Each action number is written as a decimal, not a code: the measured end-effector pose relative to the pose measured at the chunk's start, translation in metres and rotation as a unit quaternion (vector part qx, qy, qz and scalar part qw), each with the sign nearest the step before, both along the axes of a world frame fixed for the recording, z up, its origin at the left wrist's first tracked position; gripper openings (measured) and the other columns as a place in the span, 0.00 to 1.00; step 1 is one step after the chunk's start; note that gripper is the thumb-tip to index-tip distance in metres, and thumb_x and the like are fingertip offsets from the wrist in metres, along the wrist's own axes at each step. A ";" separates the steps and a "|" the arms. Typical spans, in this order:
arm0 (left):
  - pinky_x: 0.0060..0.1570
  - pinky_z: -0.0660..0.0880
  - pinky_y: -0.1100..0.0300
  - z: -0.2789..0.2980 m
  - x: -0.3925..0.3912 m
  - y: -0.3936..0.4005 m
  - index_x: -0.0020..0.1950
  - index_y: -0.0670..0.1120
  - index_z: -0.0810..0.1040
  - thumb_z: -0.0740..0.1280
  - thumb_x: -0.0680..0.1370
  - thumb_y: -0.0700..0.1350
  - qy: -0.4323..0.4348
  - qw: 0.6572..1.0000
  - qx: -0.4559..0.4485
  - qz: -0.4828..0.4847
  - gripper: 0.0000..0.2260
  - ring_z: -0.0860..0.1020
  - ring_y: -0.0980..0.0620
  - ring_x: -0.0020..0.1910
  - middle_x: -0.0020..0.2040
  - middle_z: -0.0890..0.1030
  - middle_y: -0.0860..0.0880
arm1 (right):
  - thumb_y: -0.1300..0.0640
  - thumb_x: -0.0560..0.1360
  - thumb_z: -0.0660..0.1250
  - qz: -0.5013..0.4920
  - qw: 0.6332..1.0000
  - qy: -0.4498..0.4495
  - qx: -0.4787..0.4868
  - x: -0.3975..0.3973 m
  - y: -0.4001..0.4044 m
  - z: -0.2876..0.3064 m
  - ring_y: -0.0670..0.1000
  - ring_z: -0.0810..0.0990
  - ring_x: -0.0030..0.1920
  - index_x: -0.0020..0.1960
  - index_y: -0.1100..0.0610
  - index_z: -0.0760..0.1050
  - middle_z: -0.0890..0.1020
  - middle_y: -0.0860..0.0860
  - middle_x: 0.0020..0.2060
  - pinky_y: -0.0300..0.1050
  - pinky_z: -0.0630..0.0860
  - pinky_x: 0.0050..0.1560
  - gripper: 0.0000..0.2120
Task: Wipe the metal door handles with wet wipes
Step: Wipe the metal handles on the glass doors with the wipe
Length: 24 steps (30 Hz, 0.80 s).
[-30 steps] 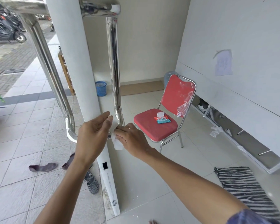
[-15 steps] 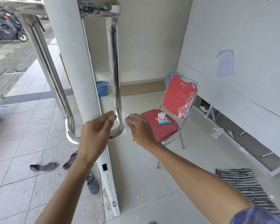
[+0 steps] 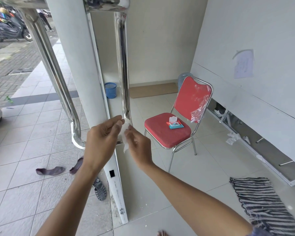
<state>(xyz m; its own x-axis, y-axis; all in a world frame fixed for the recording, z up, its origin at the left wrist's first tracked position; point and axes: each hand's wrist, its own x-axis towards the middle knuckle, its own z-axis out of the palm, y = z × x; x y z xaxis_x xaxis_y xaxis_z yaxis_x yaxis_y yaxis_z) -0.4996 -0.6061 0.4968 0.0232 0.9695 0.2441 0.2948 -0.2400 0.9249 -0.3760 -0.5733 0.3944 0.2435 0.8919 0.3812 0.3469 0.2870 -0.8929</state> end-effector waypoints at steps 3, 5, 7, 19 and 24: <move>0.43 0.72 0.78 0.001 0.003 -0.001 0.65 0.51 0.79 0.65 0.80 0.47 0.002 1.000 -0.011 0.014 0.13 0.80 0.69 0.50 0.54 0.84 0.58 | 0.52 0.79 0.66 -0.029 0.999 0.027 -0.029 -0.001 0.010 0.001 0.43 0.80 0.58 0.57 0.58 0.82 0.80 0.53 0.64 0.38 0.78 0.57 0.13; 0.44 0.70 0.78 0.003 0.007 -0.003 0.66 0.54 0.78 0.64 0.81 0.49 0.009 1.000 -0.014 0.019 0.14 0.78 0.72 0.47 0.54 0.82 0.60 | 0.51 0.76 0.69 -0.040 0.996 0.054 -0.052 -0.005 0.013 0.003 0.47 0.80 0.58 0.51 0.55 0.83 0.82 0.50 0.58 0.47 0.79 0.57 0.09; 0.48 0.70 0.73 0.005 0.011 -0.006 0.67 0.58 0.74 0.61 0.82 0.53 0.004 1.000 -0.027 0.009 0.14 0.76 0.71 0.46 0.52 0.79 0.62 | 0.54 0.74 0.71 -0.048 0.991 0.089 -0.086 -0.006 0.014 0.009 0.47 0.80 0.53 0.49 0.55 0.82 0.83 0.48 0.50 0.42 0.76 0.52 0.06; 0.65 0.62 0.65 0.018 0.033 -0.003 0.68 0.53 0.72 0.45 0.82 0.64 -0.115 0.981 -0.155 -0.023 0.26 0.72 0.80 0.47 0.61 0.78 0.65 | 0.61 0.71 0.70 -0.004 0.904 0.310 -0.293 0.002 0.070 0.026 0.59 0.82 0.54 0.65 0.62 0.75 0.82 0.59 0.56 0.55 0.80 0.58 0.23; 0.76 0.53 0.53 0.015 0.029 0.000 0.79 0.48 0.58 0.45 0.78 0.69 -0.101 0.978 -0.179 -0.017 0.35 0.59 0.60 0.75 0.78 0.62 0.55 | 0.68 0.73 0.70 -0.011 0.884 0.352 -0.308 0.015 0.084 0.028 0.55 0.78 0.42 0.57 0.60 0.77 0.80 0.57 0.45 0.51 0.79 0.52 0.13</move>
